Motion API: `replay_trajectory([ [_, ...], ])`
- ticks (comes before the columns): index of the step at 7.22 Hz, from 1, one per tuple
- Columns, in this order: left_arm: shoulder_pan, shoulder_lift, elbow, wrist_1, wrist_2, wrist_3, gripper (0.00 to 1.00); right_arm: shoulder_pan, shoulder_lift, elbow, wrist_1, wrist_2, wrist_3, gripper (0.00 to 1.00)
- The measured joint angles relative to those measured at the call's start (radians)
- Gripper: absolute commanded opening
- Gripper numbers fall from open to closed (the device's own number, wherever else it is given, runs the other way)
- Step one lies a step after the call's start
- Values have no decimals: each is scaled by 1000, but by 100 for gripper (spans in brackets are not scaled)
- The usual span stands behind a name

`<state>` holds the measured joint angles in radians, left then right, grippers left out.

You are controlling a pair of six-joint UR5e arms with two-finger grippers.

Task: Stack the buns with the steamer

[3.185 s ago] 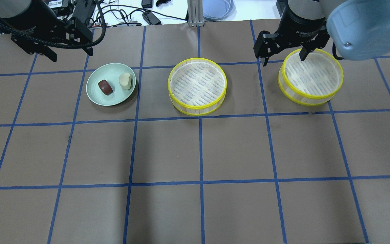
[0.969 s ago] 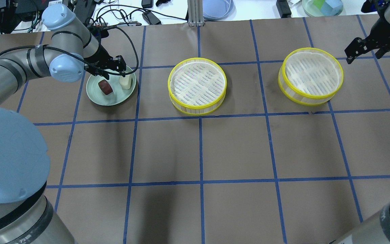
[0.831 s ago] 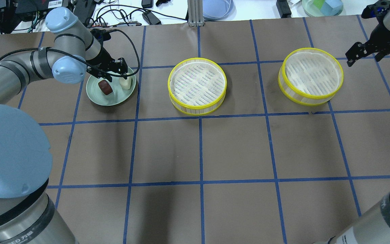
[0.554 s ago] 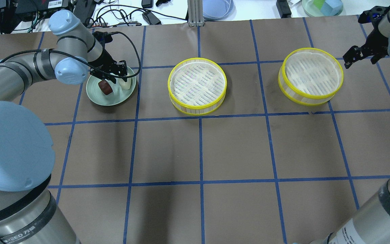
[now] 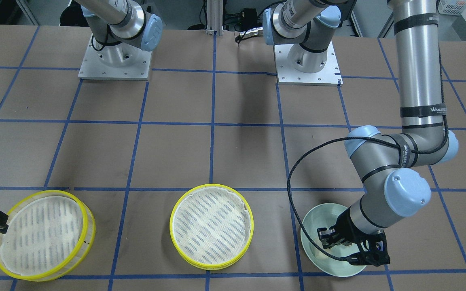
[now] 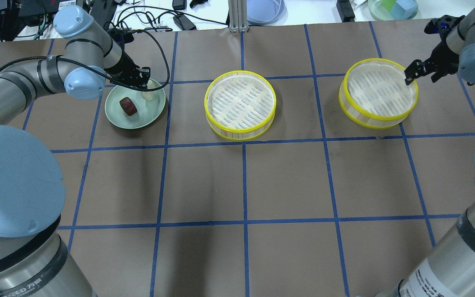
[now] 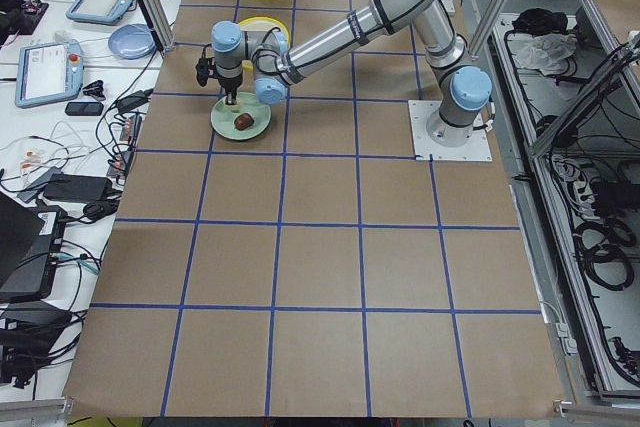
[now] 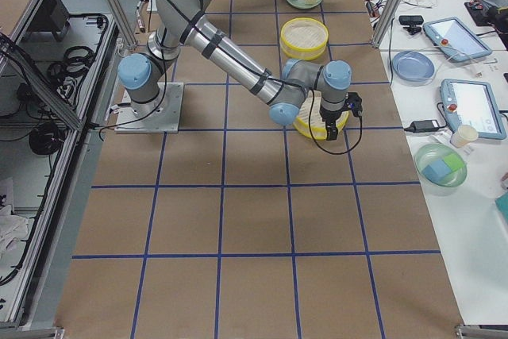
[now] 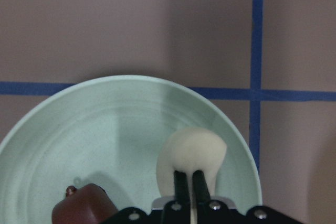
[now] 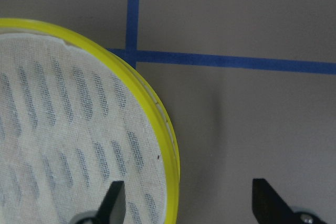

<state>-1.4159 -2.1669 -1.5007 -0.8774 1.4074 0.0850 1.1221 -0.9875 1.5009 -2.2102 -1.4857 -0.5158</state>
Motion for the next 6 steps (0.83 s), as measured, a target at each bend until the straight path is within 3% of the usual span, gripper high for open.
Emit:
replay_trajectory([
  [1,-6,25,17,2,-16,-58,0,0,9,2,-8,1,-3,69],
  [5,-180,80,25,9,-91,-369,0,1,18,10,-7,-1,-10,45],
  [6,-229,83,20,11,-118,-444,0,1,19,10,-6,-4,-10,35],
])
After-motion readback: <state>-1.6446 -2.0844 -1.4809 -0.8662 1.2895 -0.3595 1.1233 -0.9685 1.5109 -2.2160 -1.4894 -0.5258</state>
